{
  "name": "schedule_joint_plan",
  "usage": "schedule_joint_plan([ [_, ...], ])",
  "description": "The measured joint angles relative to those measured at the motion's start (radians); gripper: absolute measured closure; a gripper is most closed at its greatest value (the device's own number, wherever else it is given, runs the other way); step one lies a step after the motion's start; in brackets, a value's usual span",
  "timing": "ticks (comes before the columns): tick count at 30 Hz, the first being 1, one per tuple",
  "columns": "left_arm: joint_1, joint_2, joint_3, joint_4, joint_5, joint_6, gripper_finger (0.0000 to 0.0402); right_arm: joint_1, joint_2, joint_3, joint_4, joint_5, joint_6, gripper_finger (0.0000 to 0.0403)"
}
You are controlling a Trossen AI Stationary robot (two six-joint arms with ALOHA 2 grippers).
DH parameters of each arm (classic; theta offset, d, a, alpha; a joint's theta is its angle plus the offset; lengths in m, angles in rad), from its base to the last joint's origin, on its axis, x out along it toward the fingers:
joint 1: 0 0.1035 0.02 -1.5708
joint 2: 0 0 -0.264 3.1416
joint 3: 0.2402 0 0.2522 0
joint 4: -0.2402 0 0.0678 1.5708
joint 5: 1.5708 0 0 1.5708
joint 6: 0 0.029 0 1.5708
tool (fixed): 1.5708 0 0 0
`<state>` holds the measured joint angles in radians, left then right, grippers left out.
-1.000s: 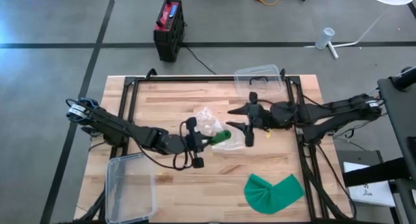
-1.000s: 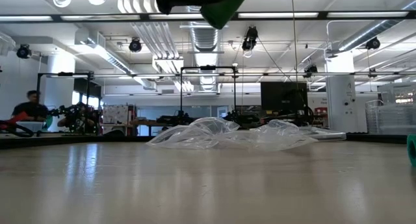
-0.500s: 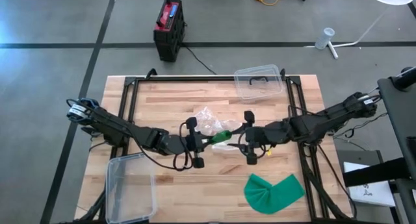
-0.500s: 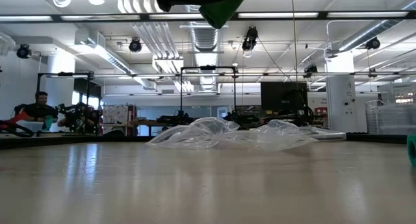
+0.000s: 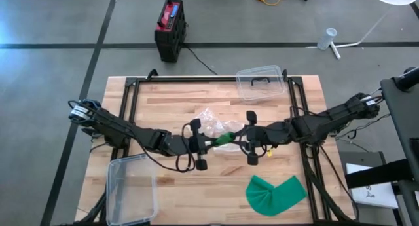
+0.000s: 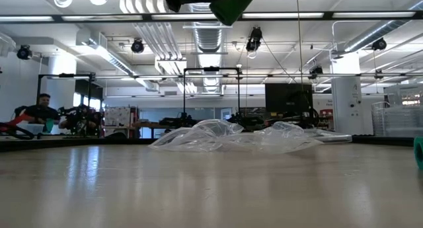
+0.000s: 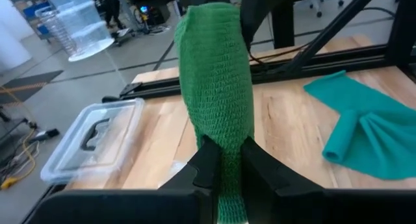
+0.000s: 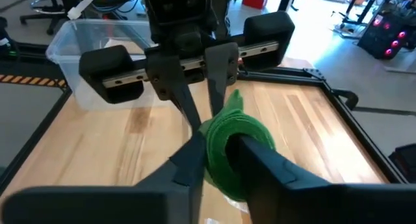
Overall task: Roll bandage
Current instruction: Roll the green bandage, then put the green bandage into the transparent zip bag
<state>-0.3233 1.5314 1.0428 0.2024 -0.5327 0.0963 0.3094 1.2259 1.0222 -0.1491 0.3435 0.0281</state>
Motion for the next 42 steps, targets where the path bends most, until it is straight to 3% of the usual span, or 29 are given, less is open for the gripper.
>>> schedule_joint_plan([
  [6,0.004,-0.001,0.0,0.013,0.016,0.027,0.0345,0.001,-0.004,0.001,-0.051,-0.011,0.013,0.0393],
  [13,0.01,-0.036,0.037,0.026,0.04,0.049,0.0285,-0.002,0.003,0.016,-0.2,-0.015,0.009,0.039],
  [17,0.031,-0.012,0.045,0.038,0.177,0.017,0.0256,0.0,0.006,0.016,-0.204,-0.031,-0.017,0.0396],
  [26,0.068,0.031,0.043,0.053,0.21,-0.011,0.0227,0.0,0.02,0.014,-0.2,-0.064,-0.047,0.0395],
  [36,0.077,0.105,0.042,0.14,0.283,-0.004,0.0257,-0.002,0.039,0.013,-0.186,-0.12,-0.103,0.0395],
  [39,0.078,0.118,0.042,0.155,0.28,-0.005,0.0287,-0.002,0.049,0.013,-0.182,-0.124,-0.109,0.0395],
  [42,0.082,0.118,0.042,0.154,0.28,-0.009,0.0344,-0.002,0.048,0.013,-0.179,-0.143,-0.122,0.0395],
])
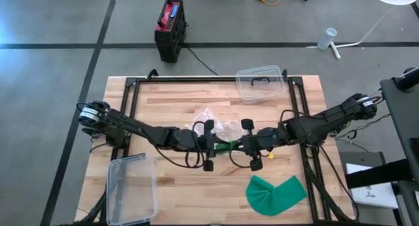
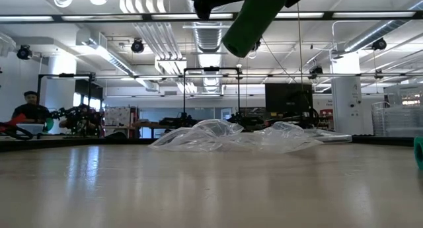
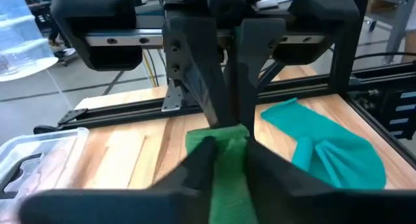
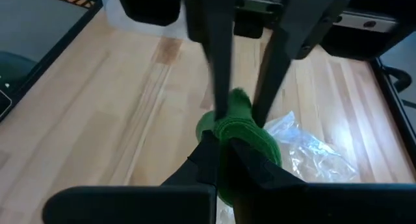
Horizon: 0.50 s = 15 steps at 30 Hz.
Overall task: Roll bandage
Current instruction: Put the green bandage into the transparent zip bag
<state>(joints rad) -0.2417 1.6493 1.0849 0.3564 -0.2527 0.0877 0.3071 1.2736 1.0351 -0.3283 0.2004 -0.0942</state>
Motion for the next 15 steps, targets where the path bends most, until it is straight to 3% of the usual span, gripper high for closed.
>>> schedule_joint_plan([
  [3,0.0,-0.002,0.001,-0.008,0.0,-0.009,0.0391,0.0,0.0,0.0,-0.002,-0.005,-0.005,0.0394],
  [15,0.024,0.06,-0.001,0.004,0.007,-0.048,0.0401,-0.014,0.033,0.002,-0.108,-0.079,-0.03,0.0394],
])
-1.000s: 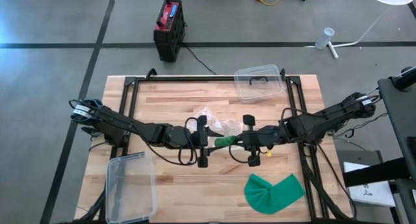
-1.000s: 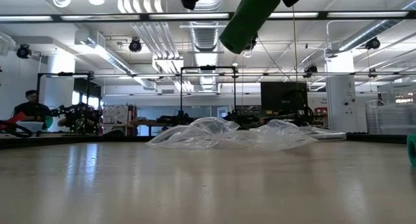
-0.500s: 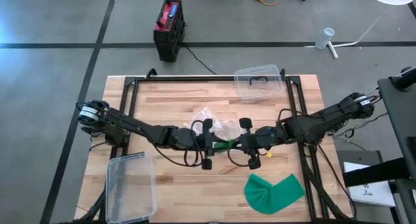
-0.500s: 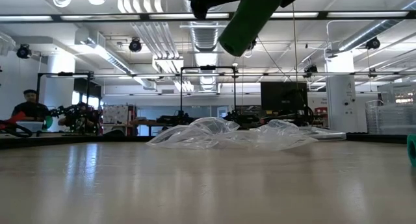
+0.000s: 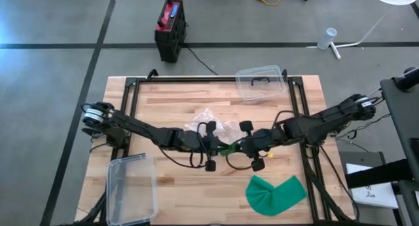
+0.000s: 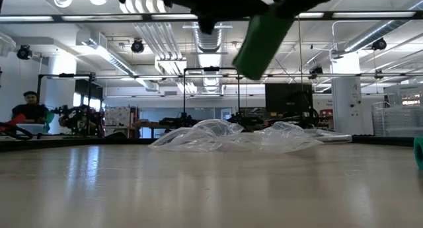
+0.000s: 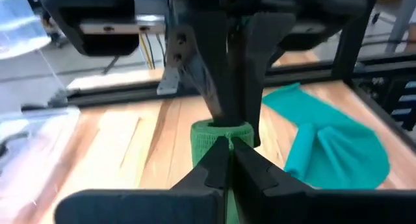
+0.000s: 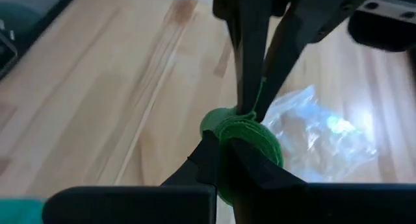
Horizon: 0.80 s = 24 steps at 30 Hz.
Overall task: Roll bandage
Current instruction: Put the green bandage into the transparent zip bag
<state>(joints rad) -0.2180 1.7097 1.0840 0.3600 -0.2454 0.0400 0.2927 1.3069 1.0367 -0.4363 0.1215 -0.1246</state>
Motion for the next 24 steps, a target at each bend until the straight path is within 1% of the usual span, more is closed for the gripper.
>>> schedule_joint_plan([
  [5,0.019,0.053,0.0,0.025,0.002,-0.006,0.0401,0.0,0.011,0.0,-0.068,-0.036,0.005,0.0394],
  [10,0.043,0.06,0.0,0.025,0.0,0.011,0.0401,-0.006,0.017,0.001,-0.125,-0.039,0.064,0.0394],
  [13,0.048,0.055,0.0,-0.016,-0.016,0.041,0.0391,-0.007,0.012,0.0,-0.149,-0.031,0.08,0.0394],
  [17,0.051,0.04,0.0,-0.086,-0.057,0.047,0.0361,-0.009,-0.017,-0.001,-0.21,-0.023,0.105,0.0394],
  [21,0.05,0.04,0.0,-0.148,-0.062,0.014,0.0316,-0.009,-0.047,-0.001,-0.249,0.026,0.132,0.0394],
  [24,0.051,0.056,-0.002,-0.155,-0.062,-0.033,0.0282,-0.009,-0.062,-0.001,-0.27,0.033,0.153,0.0394],
])
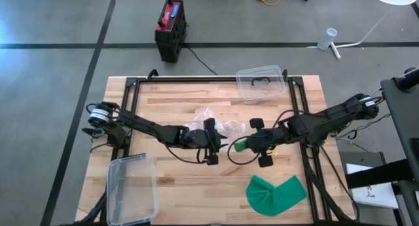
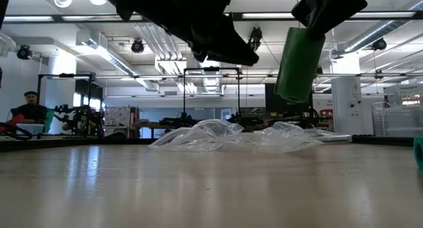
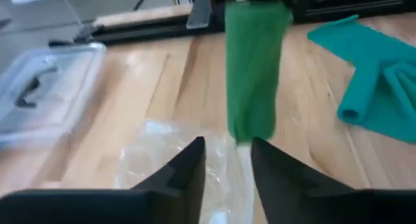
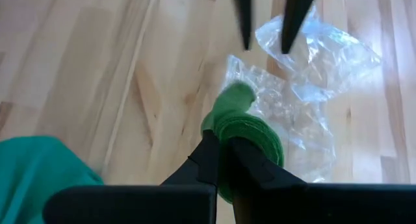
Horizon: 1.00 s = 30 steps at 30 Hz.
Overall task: Roll bandage
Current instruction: Put the green bandage into the transparent zip bag
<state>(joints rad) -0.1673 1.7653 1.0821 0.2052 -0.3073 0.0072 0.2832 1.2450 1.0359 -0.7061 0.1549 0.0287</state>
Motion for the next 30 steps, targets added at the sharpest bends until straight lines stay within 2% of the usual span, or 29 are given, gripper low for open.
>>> schedule_joint_plan([
  [7,-0.005,0.115,-0.002,0.0,0.031,-0.049,0.0234,0.0,-0.024,0.0,-0.02,0.006,0.028,0.0394],
  [12,-0.005,0.207,-0.002,0.064,0.014,-0.044,0.0238,0.0,-0.028,0.0,-0.061,0.041,0.071,0.0394],
  [14,-0.006,0.227,0.0,0.062,-0.022,-0.035,0.0245,0.0,-0.027,0.0,-0.078,0.051,0.08,0.0394],
  [19,-0.002,0.26,0.005,0.064,-0.054,0.017,0.0265,0.0,-0.028,0.003,-0.077,0.051,0.086,0.0394],
  [23,0.012,0.276,0.004,0.057,-0.092,-0.051,0.029,0.003,-0.032,0.007,-0.076,0.05,0.085,0.0394],
  [25,0.021,0.276,0.003,0.062,-0.095,-0.094,0.0316,0.01,-0.035,0.007,-0.074,0.049,0.086,0.0394],
  [28,0.03,0.271,0.003,0.068,-0.096,-0.134,0.0375,0.027,-0.045,0.007,-0.074,0.048,0.091,0.0394],
  [30,0.034,0.268,0.003,0.082,-0.095,-0.154,0.0393,0.04,-0.049,0.007,-0.075,0.049,0.103,0.0394],
])
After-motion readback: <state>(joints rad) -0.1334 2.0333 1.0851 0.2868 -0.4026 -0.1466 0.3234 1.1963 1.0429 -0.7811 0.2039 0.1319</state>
